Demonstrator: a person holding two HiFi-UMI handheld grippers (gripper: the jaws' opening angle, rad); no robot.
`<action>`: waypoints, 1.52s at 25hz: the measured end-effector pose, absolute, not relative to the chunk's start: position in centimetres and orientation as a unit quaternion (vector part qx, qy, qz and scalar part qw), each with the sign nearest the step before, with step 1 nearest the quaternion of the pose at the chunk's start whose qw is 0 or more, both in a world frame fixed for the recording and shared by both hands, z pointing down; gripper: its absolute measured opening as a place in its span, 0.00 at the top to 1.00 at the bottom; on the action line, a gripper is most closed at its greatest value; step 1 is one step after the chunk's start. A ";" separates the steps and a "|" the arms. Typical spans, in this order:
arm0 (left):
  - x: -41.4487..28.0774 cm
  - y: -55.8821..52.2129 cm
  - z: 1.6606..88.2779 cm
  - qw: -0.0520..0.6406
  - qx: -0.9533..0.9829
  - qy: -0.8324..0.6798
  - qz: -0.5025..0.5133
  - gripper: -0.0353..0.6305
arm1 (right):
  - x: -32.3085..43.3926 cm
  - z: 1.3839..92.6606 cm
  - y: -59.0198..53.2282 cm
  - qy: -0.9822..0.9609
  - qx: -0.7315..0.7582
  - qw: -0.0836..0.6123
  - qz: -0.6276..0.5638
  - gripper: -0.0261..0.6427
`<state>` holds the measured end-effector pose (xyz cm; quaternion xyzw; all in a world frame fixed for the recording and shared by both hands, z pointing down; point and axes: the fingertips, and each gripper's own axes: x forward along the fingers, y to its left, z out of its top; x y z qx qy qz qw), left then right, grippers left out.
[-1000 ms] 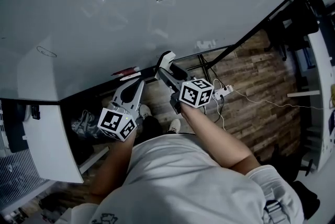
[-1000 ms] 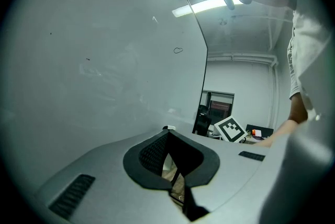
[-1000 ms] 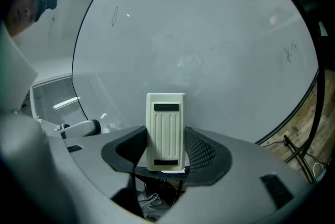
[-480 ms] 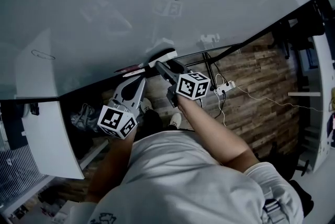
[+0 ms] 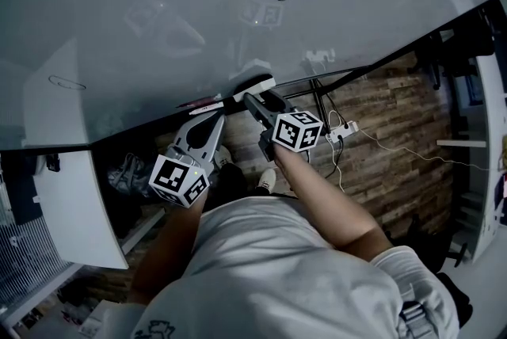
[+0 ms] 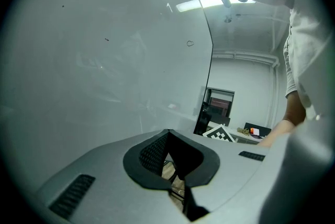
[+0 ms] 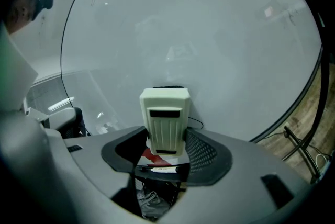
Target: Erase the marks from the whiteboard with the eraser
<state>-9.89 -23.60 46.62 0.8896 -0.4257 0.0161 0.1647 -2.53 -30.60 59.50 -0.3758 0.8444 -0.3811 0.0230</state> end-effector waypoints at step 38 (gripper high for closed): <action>-8.9 -21.7 46.4 0.156 0.897 -0.413 0.013 0.94 | -3.2 59.6 -30.3 0.801 -0.368 0.093 -0.462 0.61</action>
